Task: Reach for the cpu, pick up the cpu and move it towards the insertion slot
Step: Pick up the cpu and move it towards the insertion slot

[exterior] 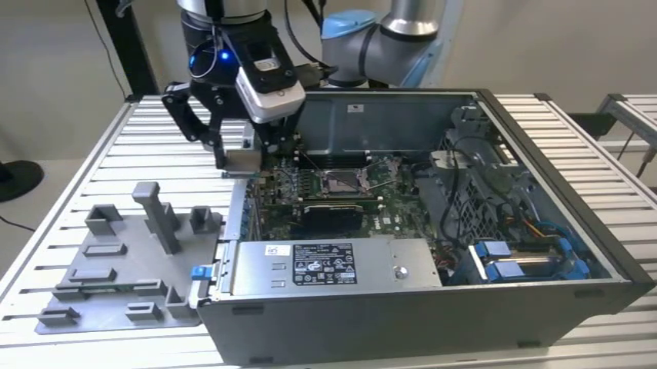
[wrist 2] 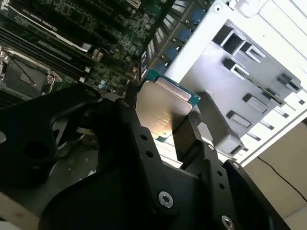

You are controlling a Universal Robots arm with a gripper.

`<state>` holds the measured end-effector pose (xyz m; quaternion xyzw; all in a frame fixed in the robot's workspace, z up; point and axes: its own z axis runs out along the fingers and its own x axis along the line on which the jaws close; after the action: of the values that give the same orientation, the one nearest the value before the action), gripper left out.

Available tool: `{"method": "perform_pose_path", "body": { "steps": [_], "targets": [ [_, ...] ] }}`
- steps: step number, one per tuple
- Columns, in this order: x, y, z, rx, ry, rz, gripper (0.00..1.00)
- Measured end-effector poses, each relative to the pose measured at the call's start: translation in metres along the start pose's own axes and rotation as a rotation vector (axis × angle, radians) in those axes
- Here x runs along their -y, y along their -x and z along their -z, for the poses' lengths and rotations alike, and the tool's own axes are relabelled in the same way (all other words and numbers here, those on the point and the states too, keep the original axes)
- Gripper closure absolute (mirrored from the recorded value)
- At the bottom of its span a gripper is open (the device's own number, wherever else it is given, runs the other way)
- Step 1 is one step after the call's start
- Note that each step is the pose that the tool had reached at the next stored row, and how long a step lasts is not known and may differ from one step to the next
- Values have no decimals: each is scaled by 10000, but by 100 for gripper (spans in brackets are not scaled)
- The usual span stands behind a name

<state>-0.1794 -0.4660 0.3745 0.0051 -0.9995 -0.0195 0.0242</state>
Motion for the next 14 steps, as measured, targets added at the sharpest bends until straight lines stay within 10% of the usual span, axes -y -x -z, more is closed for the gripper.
{"method": "perform_pose_path", "body": {
  "steps": [14],
  "targets": [
    [5,517,25,-72,1,-3,100]
  ]
}}
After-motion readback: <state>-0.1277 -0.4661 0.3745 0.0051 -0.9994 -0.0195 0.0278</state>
